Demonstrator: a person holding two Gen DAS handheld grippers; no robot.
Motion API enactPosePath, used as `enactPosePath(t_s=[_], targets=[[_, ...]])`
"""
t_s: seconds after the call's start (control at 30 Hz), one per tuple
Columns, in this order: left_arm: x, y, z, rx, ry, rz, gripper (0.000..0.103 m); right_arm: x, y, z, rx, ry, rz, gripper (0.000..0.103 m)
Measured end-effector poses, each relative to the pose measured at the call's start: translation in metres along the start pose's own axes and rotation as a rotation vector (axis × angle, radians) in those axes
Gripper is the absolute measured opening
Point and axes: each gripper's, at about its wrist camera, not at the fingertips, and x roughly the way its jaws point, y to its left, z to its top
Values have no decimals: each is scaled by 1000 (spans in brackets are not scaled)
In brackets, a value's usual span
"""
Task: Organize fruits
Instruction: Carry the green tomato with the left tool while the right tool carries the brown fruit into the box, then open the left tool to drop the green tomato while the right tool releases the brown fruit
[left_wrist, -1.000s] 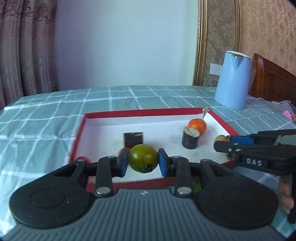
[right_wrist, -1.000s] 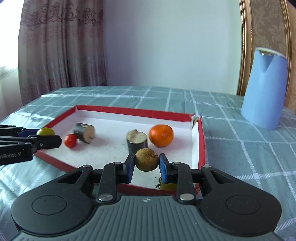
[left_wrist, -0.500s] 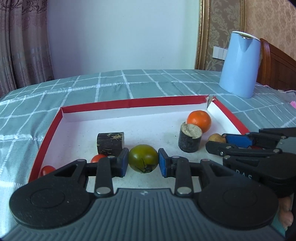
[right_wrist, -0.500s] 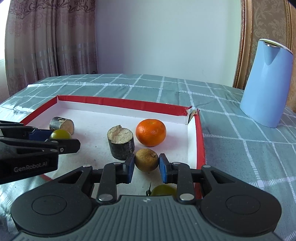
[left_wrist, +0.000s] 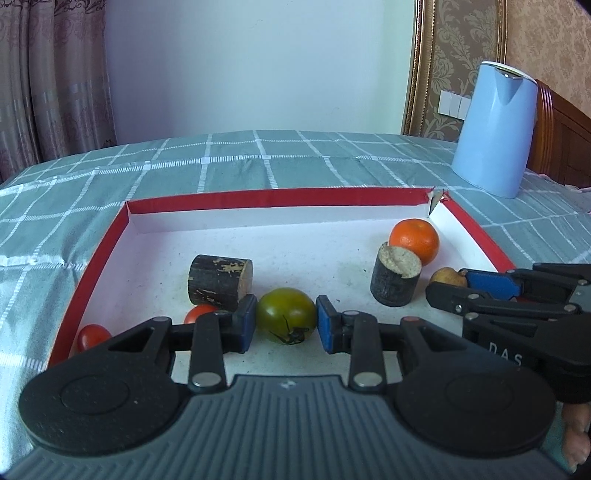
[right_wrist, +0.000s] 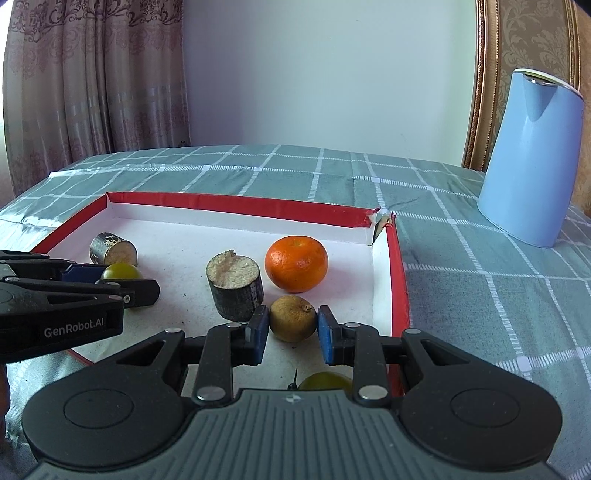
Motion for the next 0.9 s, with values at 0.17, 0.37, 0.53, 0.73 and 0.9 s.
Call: enactPosePath(t_s=[0.17,0.37,0.53,0.73,0.9], targets=[[-1,-1,-1,5,-3,10,41,0,-1,0,5,1,1,28],[-1,-3,-2,16,-6,11,52,1,-1,-1,11,5,-2,28],[-2,-2,-2,12,-13,12,66,2,-2,0,17,14,2,28],[-5,0,-2,4,-23,16,72,3,-1,-1,17,19,0,28],[-15,1,-5,7,-61,29,81,1,-4,-2,29,12,11,29]])
